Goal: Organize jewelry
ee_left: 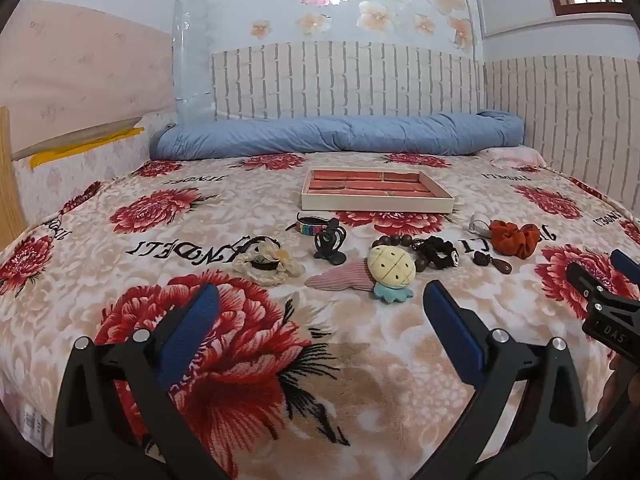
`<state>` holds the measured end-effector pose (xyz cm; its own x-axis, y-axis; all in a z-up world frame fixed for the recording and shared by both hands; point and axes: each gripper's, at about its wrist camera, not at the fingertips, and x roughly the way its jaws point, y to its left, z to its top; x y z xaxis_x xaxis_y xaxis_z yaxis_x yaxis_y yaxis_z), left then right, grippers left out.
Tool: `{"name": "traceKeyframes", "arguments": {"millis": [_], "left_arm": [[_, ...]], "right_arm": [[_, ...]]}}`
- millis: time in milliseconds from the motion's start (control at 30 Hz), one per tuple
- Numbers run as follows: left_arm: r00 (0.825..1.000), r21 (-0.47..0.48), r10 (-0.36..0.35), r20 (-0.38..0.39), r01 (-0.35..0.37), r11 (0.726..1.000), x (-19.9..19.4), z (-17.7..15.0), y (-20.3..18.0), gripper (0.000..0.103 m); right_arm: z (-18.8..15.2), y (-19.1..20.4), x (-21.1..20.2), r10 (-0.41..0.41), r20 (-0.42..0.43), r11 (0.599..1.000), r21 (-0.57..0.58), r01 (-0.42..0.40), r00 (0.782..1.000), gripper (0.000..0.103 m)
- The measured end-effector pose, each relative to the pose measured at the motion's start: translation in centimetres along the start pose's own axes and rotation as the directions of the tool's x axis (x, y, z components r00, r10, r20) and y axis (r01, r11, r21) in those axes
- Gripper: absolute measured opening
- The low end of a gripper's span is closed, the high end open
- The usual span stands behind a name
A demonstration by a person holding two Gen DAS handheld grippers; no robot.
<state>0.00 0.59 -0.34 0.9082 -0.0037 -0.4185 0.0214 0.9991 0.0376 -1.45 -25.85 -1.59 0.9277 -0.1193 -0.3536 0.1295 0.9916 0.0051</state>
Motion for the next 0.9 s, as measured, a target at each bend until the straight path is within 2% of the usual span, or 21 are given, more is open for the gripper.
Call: {"name": "traceKeyframes", "arguments": {"millis": [900], "left_arm": [[1.0, -0.006, -0.002, -0.001, 0.002, 1.0, -0.06, -0.02, 0.01, 0.098]], "right_arm": [[-0.06, -0.43, 0.29, -0.006, -0.026, 1.0, 0.019, 0.007, 1.0, 0.099]]}}
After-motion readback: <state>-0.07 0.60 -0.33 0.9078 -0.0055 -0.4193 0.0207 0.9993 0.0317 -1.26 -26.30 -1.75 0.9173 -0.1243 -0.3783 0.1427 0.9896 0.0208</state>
